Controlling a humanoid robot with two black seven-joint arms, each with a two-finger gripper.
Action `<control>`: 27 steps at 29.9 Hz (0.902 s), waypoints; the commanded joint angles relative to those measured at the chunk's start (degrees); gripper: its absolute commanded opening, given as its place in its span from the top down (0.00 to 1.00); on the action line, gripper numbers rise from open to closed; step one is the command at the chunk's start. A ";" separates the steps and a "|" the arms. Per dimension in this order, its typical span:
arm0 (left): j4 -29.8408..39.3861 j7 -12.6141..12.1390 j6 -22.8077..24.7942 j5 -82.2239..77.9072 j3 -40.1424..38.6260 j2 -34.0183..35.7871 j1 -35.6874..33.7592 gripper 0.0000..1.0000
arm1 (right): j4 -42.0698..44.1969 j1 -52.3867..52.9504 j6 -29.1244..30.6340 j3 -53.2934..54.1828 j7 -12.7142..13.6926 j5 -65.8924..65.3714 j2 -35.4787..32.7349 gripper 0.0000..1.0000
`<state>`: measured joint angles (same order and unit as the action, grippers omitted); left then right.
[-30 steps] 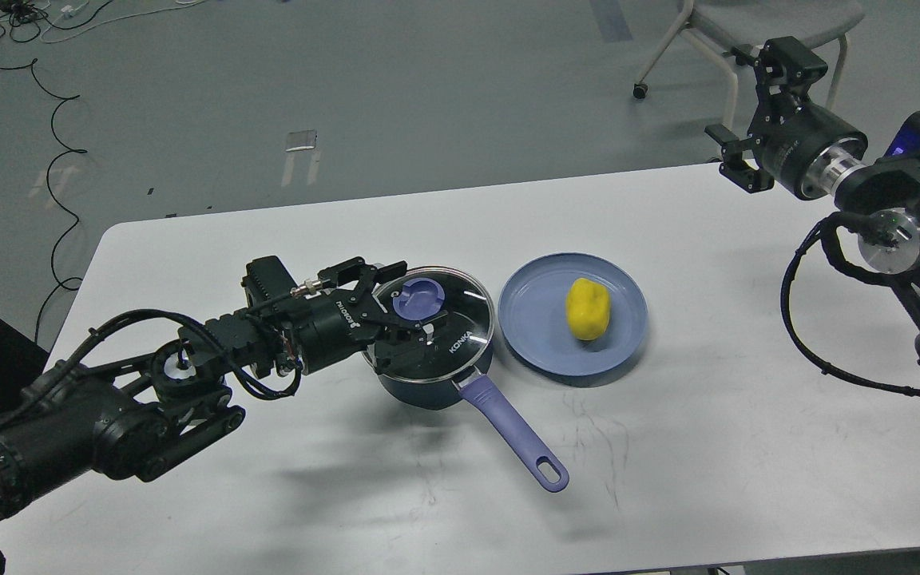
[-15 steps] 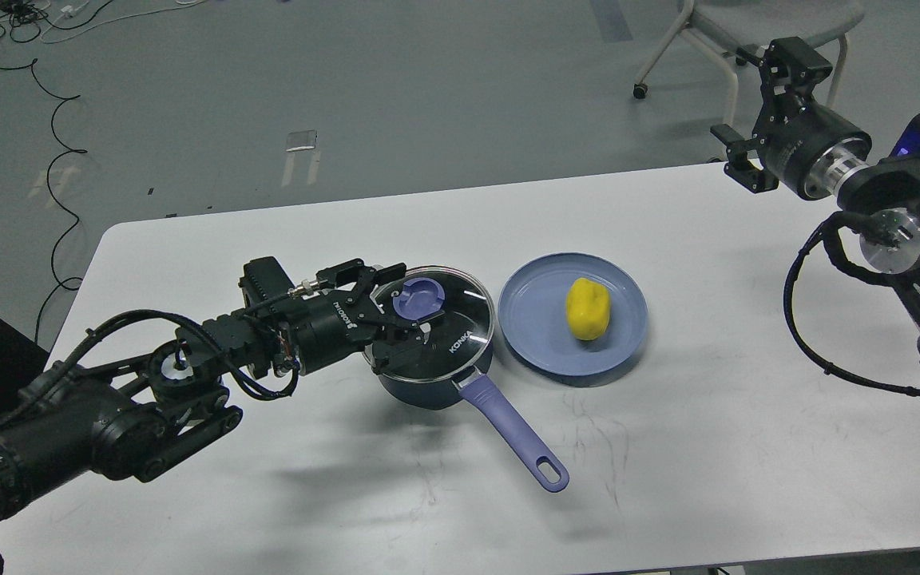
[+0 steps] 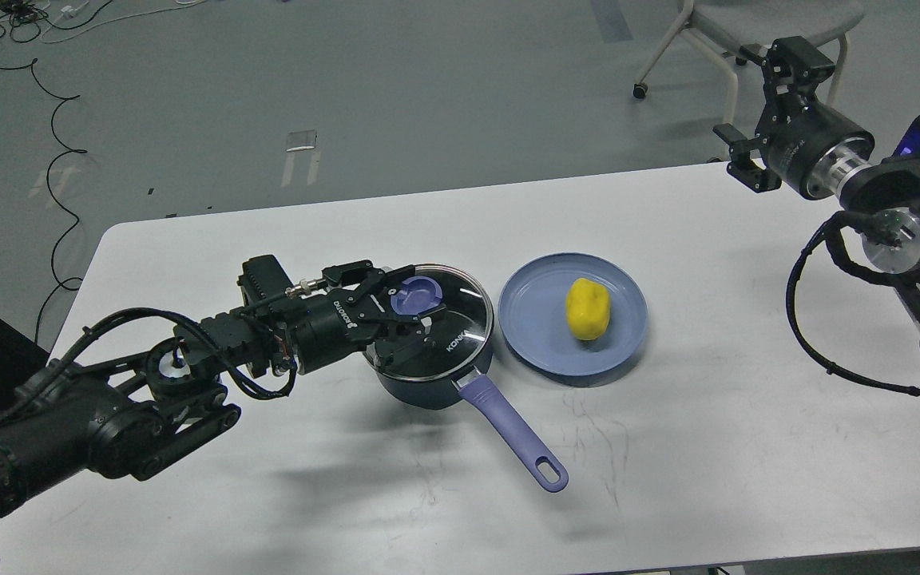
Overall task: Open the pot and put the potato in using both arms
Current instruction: 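Close the left gripper on the purple knob of the glass lid, then lift the glass lid off the saucepan with the left gripper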
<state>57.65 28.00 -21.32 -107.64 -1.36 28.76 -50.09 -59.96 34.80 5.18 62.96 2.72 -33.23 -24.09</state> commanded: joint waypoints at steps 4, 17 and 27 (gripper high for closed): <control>0.09 0.00 -0.03 -0.12 0.04 0.06 0.08 0.45 | 0.37 0.00 0.00 -0.12 0.00 0.00 -0.26 0.00; 0.09 0.00 -0.03 -0.03 0.04 0.24 0.00 0.55 | 0.37 0.00 -0.87 -0.12 0.00 0.00 -0.26 0.00; 4.49 0.00 0.05 1.38 -0.22 3.66 -2.46 0.55 | 0.37 0.00 -0.88 -0.21 0.00 0.00 -0.26 0.00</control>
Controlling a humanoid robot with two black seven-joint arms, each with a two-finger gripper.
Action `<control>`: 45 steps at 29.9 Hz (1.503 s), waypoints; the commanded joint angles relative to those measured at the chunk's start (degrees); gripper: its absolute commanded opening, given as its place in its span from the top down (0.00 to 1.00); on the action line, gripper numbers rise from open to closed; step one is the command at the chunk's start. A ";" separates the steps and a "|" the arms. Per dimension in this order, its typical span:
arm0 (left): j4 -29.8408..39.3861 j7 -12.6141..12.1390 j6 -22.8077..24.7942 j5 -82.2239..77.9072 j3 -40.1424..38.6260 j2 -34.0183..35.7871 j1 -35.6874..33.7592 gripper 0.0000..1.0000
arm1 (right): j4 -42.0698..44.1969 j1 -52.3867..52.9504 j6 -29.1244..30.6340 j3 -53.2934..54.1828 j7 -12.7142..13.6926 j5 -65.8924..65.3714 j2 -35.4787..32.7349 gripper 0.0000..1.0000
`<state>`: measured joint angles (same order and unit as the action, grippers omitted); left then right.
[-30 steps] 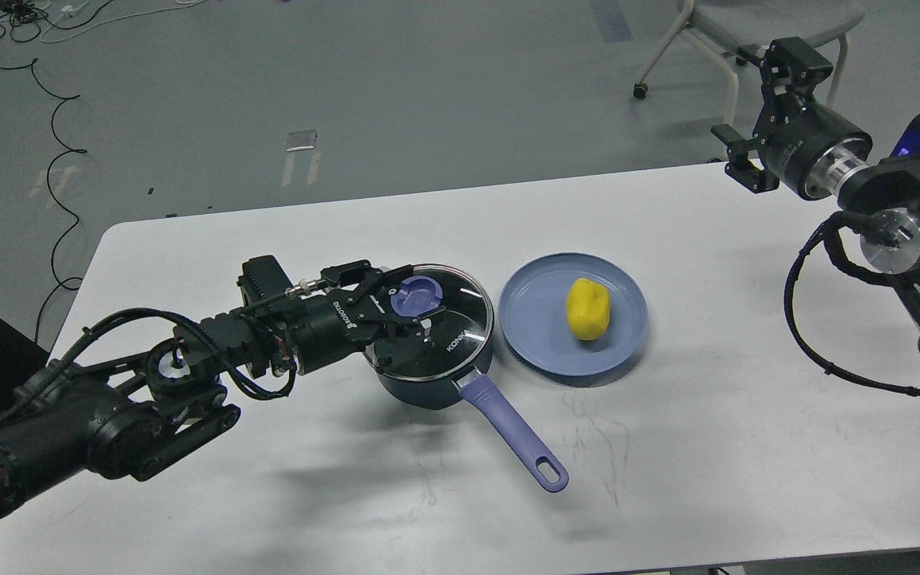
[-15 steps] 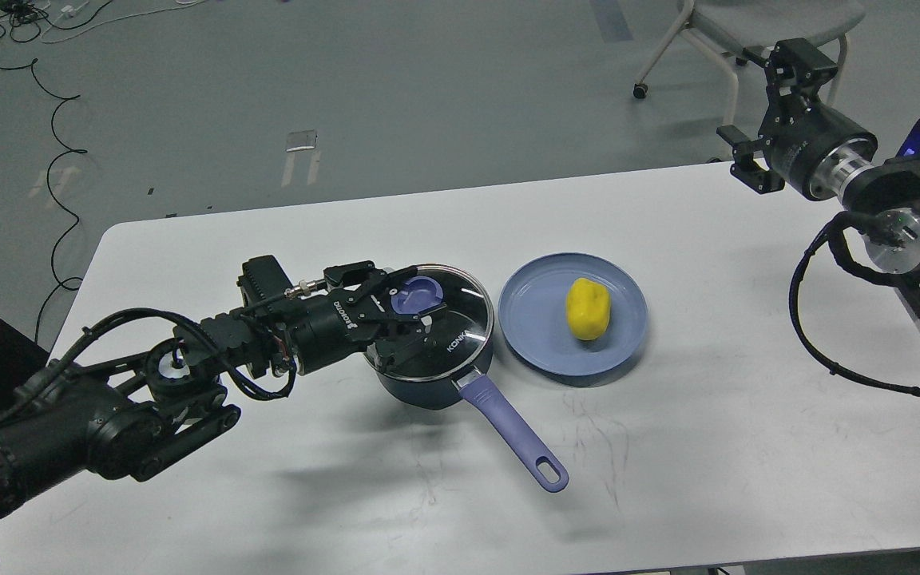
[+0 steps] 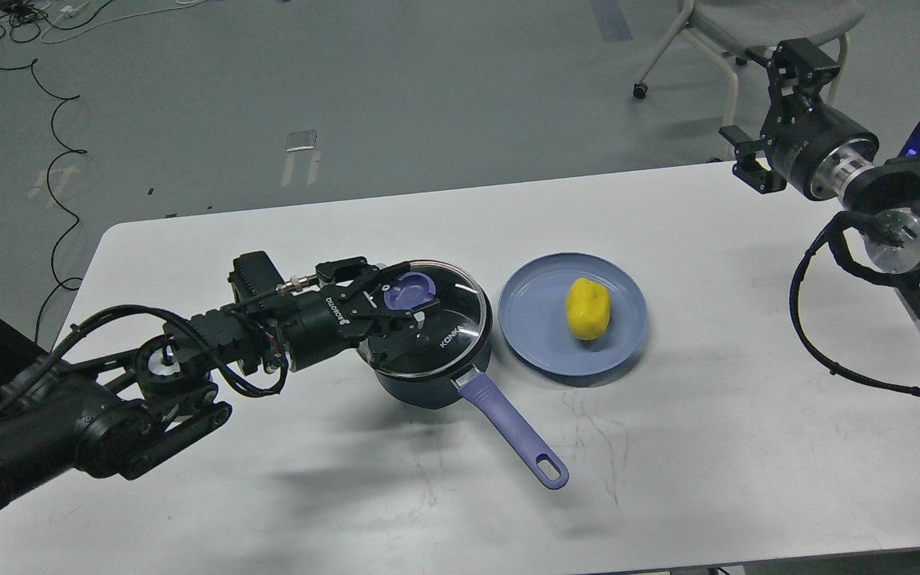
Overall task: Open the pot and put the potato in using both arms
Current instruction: 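Lift the glass lid off the saucepan with the left gripper, then lower the lid onto the table beside the saucepan and release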
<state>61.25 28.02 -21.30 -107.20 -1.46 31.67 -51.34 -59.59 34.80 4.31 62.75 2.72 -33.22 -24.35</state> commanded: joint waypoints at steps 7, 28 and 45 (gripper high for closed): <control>0.89 -0.02 0.03 1.82 -0.03 4.01 -3.51 0.55 | 0.00 0.09 0.00 -0.08 0.00 0.00 0.01 0.00; -0.08 -0.02 -0.32 9.29 0.06 19.13 2.37 0.56 | 0.08 0.71 0.00 -0.96 0.00 -0.09 0.09 0.00; -5.08 -0.02 -5.95 10.52 0.06 18.34 13.10 0.54 | 0.00 0.97 0.00 -2.02 0.00 0.00 0.09 0.00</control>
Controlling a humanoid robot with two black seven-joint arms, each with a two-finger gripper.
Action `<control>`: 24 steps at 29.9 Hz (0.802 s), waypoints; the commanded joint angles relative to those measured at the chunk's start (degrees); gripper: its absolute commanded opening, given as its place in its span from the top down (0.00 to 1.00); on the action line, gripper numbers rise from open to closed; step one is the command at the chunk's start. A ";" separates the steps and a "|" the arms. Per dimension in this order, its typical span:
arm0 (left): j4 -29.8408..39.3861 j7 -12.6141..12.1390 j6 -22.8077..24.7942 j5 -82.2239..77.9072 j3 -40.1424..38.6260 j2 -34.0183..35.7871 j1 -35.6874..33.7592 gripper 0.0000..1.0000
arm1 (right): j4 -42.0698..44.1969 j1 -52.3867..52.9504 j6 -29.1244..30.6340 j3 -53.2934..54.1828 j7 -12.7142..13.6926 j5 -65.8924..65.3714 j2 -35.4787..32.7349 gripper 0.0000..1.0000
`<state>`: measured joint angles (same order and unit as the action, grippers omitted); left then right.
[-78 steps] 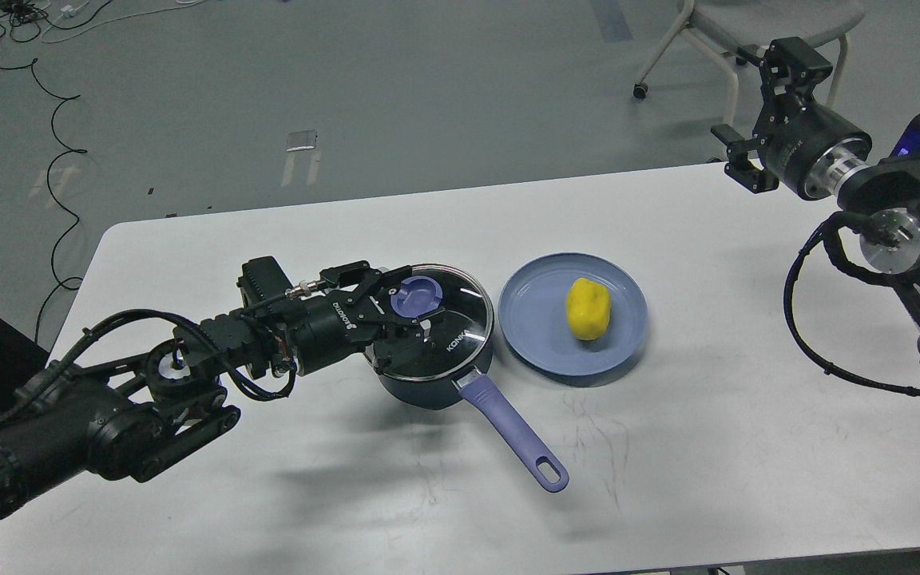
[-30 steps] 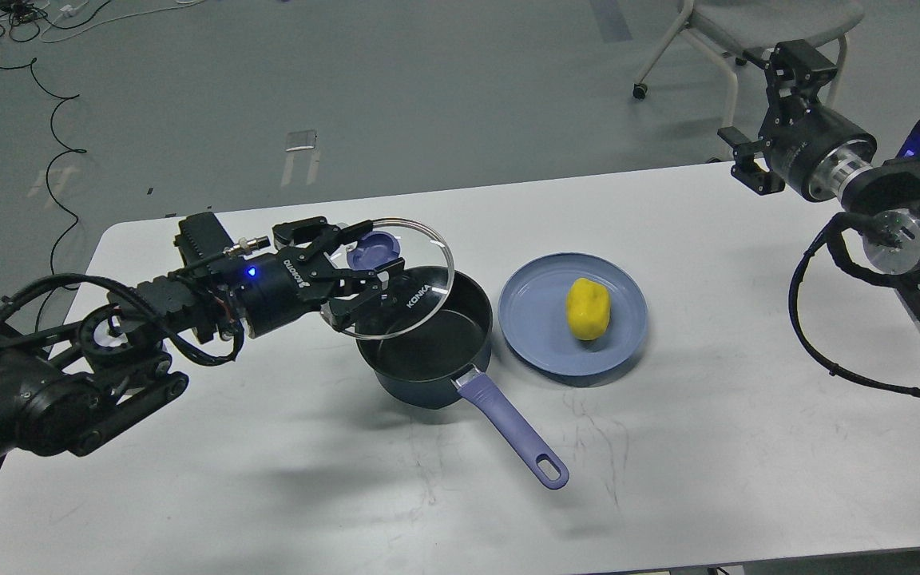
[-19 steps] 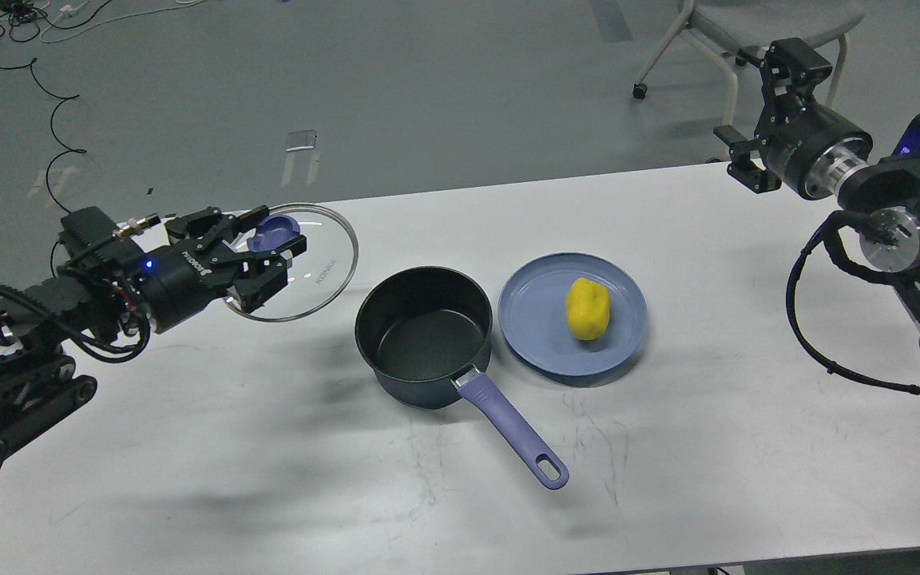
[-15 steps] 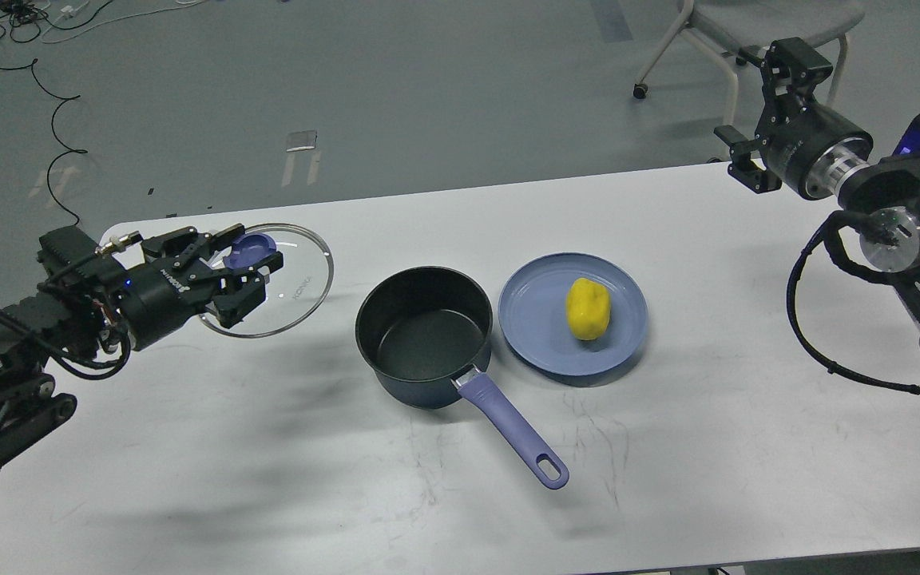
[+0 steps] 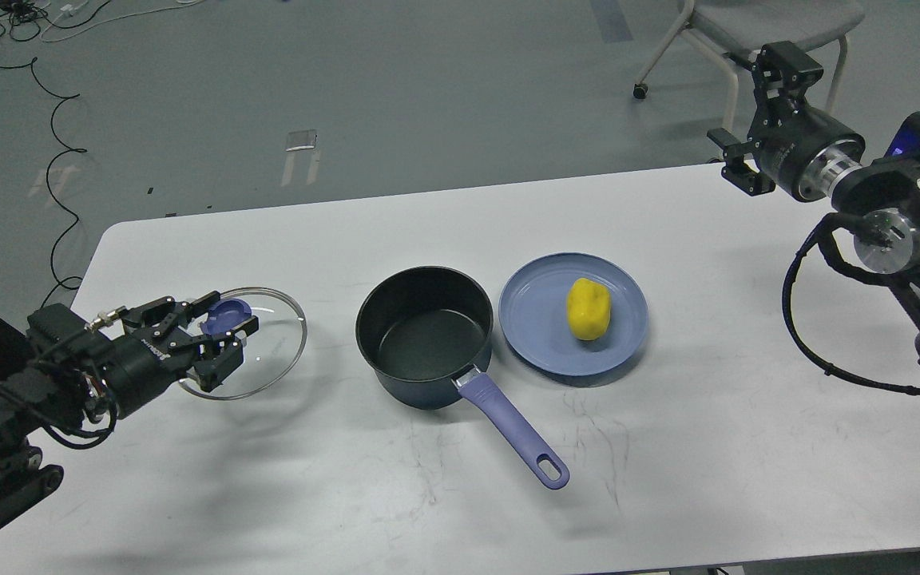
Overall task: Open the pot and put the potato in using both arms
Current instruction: 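Lower the lid onto the table beside the saucepan and release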
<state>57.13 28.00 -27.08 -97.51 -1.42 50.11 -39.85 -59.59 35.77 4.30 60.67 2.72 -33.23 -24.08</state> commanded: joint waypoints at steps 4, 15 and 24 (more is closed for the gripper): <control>-2.28 0.00 -0.61 0.91 0.01 -0.45 2.32 0.53 | -0.08 0.00 0.01 -0.03 0.00 0.00 -0.26 0.00; -8.35 0.00 -0.92 3.46 0.01 -5.29 3.02 0.51 | -0.17 0.00 0.01 0.06 0.00 0.00 -0.61 0.00; -8.44 0.00 -0.92 5.66 0.01 -6.34 3.02 0.45 | -0.17 0.00 0.01 0.06 0.00 0.00 -1.05 0.00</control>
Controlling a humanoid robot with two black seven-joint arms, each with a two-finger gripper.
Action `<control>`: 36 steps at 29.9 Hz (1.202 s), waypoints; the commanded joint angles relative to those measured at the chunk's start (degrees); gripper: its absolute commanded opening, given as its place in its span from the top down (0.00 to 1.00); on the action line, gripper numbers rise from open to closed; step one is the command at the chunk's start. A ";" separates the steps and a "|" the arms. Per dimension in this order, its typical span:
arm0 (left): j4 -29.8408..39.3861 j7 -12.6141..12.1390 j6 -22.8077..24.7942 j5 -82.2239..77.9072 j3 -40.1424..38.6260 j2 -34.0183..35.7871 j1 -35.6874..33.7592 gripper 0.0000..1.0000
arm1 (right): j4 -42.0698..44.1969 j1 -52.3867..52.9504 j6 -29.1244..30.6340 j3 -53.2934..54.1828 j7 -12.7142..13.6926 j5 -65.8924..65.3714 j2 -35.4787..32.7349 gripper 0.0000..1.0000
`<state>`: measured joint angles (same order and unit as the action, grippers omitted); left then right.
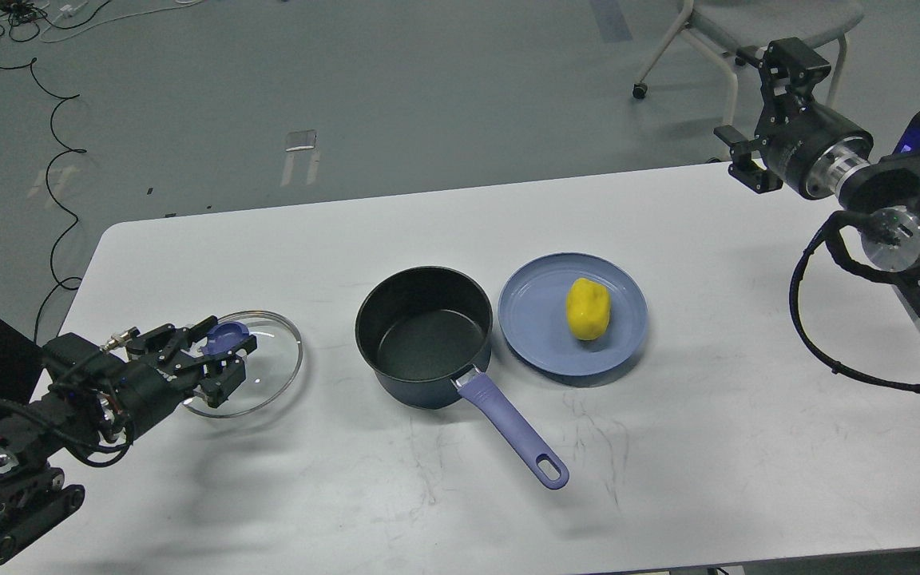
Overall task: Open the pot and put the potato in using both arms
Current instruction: 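Lower the lid onto the table beside the saucepan and release, then raise the left gripper away and reach the right gripper toward the potato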
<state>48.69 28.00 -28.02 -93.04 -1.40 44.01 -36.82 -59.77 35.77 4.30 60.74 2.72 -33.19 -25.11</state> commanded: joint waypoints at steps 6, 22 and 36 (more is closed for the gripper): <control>-0.26 0.00 0.02 1.45 0.00 -0.86 0.00 0.37 | 0.00 0.00 0.00 0.08 0.00 -0.03 -0.20 0.00; 0.00 0.00 0.02 6.44 -1.06 -1.74 -1.32 0.02 | 0.00 0.26 0.00 0.17 0.00 0.06 -0.64 0.00; 0.09 0.00 13.94 59.35 -1.14 -9.38 -27.15 0.02 | -4.83 10.63 0.62 -19.76 -0.09 -14.86 -5.56 0.00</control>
<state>48.89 28.00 -19.40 -43.81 -2.53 35.92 -59.72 -62.82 43.08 4.78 47.99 2.71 -40.71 -27.94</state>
